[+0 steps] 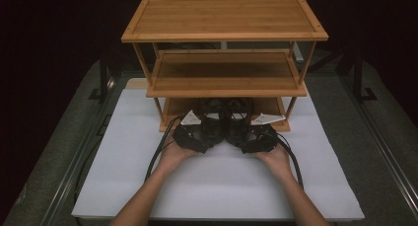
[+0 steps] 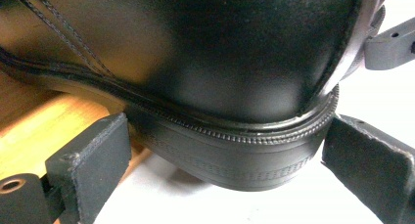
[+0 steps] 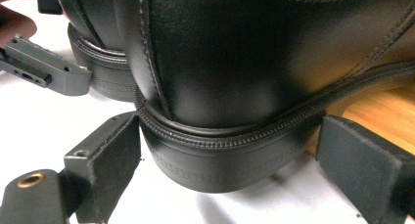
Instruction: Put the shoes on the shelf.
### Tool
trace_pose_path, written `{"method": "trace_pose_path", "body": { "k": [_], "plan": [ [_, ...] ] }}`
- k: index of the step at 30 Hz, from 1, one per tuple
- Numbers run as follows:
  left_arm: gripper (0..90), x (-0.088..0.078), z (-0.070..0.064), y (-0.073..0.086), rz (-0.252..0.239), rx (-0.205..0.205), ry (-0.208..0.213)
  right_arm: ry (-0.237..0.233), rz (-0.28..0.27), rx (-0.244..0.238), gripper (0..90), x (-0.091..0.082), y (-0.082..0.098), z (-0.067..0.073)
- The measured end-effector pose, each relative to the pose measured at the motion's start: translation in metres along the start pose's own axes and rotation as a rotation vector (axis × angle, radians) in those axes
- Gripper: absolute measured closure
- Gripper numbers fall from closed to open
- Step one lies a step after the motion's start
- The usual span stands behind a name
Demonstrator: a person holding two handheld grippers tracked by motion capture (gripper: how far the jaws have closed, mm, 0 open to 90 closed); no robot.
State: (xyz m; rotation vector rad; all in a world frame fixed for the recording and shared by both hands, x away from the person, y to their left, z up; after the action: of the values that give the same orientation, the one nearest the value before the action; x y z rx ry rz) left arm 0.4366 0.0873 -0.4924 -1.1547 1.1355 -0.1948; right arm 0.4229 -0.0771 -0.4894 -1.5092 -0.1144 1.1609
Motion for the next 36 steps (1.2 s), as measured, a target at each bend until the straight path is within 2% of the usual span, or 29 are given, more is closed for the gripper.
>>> {"method": "trace_pose_path", "body": {
  "k": [5,12,18,20,21,23,25,29,32,33,34,36],
  "plan": [
    [3.6,0.004,0.007,-0.003,0.004,-0.013,-0.003,0.005,0.009,-0.002,9.9,0.004,-0.006,-0.004],
    [3.5,0.01,0.02,-0.008,0.008,-0.006,-0.027,0.013,0.012,0.007,9.9,0.013,-0.014,-0.013],
    [3.1,0.016,0.03,-0.013,-0.007,-0.024,-0.041,0.024,0.012,0.003,9.9,0.022,-0.018,-0.02],
    [3.0,0.019,0.032,-0.014,-0.012,-0.045,-0.042,0.033,0.01,-0.005,9.9,0.025,-0.02,-0.023],
    [2.9,0.02,0.034,-0.014,-0.01,-0.055,-0.046,0.035,0.017,0.009,9.9,0.027,-0.02,-0.023],
    [2.8,0.023,0.036,-0.016,-0.019,-0.058,-0.047,0.043,0.016,0.008,9.9,0.029,-0.022,-0.026],
    [2.7,0.024,0.04,-0.015,0.003,-0.033,-0.055,0.05,0.022,0.008,9.9,0.032,-0.023,-0.028],
    [2.7,0.029,0.045,-0.015,-0.005,-0.046,-0.073,0.065,0.024,0.009,9.8,0.037,-0.025,-0.033],
    [2.7,0.032,0.047,-0.015,0.002,-0.038,-0.075,0.063,0.024,-0.012,9.8,0.04,-0.026,-0.035],
    [2.7,0.033,0.048,-0.014,0.007,-0.032,-0.076,0.062,0.027,-0.006,9.8,0.041,-0.026,-0.035],
    [2.7,0.035,0.048,-0.013,0.011,-0.025,-0.078,0.087,0.041,-0.007,9.8,0.041,-0.024,-0.038],
    [2.7,0.037,0.049,-0.013,0.016,-0.022,-0.077,0.093,0.047,-0.008,9.7,0.044,-0.022,-0.04]
  ]
}}
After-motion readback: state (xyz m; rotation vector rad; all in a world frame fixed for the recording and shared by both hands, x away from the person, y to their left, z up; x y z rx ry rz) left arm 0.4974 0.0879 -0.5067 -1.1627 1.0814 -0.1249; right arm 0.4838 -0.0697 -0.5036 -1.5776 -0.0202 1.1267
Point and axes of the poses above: each handheld gripper's, and its own axes: x roughly forward along the jaws, y roughly out of its underside, z roughly to its left, the point moved 9 cm from there along x, roughly forward along the jaws, and after that the axes turned 3 degrees about -y, right-handed, at the moved point
